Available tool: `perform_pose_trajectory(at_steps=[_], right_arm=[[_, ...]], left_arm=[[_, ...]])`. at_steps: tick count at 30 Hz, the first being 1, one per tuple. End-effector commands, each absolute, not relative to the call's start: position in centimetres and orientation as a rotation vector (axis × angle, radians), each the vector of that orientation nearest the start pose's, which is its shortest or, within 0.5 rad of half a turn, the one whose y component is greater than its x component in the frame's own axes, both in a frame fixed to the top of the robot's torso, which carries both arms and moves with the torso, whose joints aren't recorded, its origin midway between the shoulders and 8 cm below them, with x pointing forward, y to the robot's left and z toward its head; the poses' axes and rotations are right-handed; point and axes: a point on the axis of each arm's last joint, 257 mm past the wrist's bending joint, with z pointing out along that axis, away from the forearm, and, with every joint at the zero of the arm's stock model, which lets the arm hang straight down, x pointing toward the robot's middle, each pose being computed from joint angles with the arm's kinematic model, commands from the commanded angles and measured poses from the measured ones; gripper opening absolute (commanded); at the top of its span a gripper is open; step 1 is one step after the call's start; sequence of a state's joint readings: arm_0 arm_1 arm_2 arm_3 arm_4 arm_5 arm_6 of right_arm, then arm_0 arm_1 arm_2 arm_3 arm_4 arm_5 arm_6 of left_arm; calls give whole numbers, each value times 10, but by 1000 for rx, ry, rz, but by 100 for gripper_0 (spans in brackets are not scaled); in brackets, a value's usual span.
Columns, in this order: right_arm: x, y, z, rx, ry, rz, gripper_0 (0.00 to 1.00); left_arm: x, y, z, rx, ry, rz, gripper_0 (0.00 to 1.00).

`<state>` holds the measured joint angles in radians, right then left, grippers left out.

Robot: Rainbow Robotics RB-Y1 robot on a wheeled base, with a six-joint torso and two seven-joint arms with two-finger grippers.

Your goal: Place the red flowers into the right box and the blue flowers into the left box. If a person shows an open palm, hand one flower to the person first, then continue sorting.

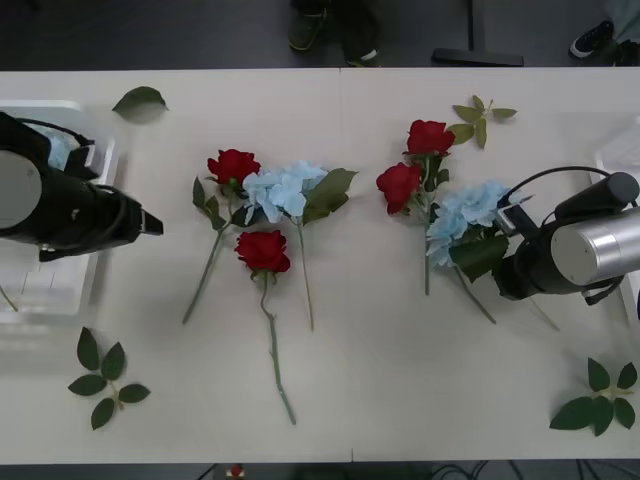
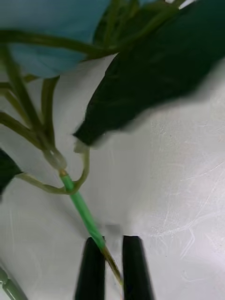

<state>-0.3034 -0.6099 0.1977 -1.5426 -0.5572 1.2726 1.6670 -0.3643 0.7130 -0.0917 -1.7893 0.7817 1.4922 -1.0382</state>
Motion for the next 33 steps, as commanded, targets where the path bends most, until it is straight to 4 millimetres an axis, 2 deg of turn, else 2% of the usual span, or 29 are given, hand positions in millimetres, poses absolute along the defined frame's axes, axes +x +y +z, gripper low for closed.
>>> perform_pose_trajectory(at_steps=[1,4,9,12,15,18,22,28,33], right_arm=[[483,-309,-341,-514,2618,-88,0],[483,-307,-340,-514,2615,-83,0],[485,-308,-337,-509,2610,-79,0],[484,-309,-325,-508,2609,-79,0],[477,-304,-294,-527,2610,-71,0],[463,-292,-255,-559,2615,-13,0],[444,-283,-215,-614,2602,36,0],[411,-278,-174,-724,2578,79,0],[398,-275,-151,-768,2534,99,0]], left_arm=[[501,243,-211,-114,2560,-251,100],[507,224,-213,-76,2546,-213,100],[514,208,-218,-36,2522,-71,100],[514,201,-221,-47,2513,-27,100],[513,198,-228,-40,2522,-11,100],[512,202,-236,-31,2538,21,100],[513,210,-245,-9,2532,98,100],[519,216,-266,2,2542,141,100],[523,213,-280,34,2537,164,100]])
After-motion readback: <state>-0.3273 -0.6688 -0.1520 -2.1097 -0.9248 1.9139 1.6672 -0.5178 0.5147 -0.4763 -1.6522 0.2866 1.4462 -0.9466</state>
